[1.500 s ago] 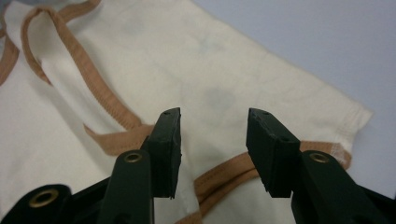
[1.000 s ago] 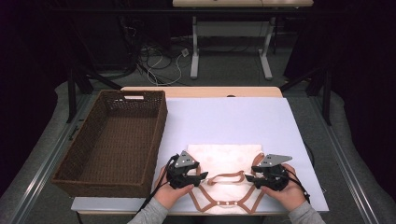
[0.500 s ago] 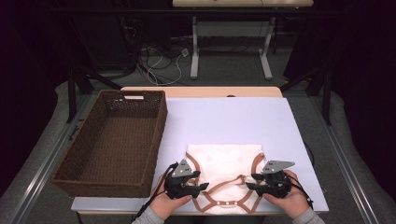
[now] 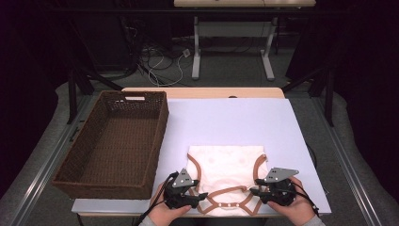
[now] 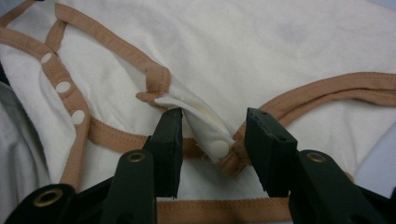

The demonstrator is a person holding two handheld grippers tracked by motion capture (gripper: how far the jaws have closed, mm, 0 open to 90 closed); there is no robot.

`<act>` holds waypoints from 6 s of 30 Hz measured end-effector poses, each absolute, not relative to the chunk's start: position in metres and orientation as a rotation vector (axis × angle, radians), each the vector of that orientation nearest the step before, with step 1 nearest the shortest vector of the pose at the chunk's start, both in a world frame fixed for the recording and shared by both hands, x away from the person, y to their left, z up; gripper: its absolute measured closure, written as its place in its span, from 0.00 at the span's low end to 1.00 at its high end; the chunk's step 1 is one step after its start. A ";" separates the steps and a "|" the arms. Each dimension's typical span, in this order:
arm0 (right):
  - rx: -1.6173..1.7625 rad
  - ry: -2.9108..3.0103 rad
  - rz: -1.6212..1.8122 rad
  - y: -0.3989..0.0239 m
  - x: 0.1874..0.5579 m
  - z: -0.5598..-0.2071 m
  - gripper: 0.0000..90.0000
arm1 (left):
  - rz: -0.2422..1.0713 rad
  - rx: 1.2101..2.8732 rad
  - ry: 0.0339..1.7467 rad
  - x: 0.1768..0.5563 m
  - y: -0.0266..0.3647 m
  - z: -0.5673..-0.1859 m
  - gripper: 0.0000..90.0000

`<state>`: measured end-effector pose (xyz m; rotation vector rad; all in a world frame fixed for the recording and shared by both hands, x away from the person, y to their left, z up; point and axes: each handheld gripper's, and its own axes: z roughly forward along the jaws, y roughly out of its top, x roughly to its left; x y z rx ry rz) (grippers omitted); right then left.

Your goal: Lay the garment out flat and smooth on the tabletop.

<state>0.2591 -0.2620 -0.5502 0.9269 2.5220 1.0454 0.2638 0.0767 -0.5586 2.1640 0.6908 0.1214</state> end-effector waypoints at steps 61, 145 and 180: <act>0.759 2.613 1.066 -0.269 0.209 -0.536 0.90 | 0.120 2.217 0.616 0.234 0.082 -0.541 0.98; 0.849 2.351 1.169 -0.274 0.306 -0.445 0.90 | 0.332 1.979 0.819 0.325 0.077 -0.454 0.99; 0.796 2.611 1.100 -0.272 0.210 -0.530 0.90 | 0.163 2.147 0.711 0.232 0.087 -0.533 0.98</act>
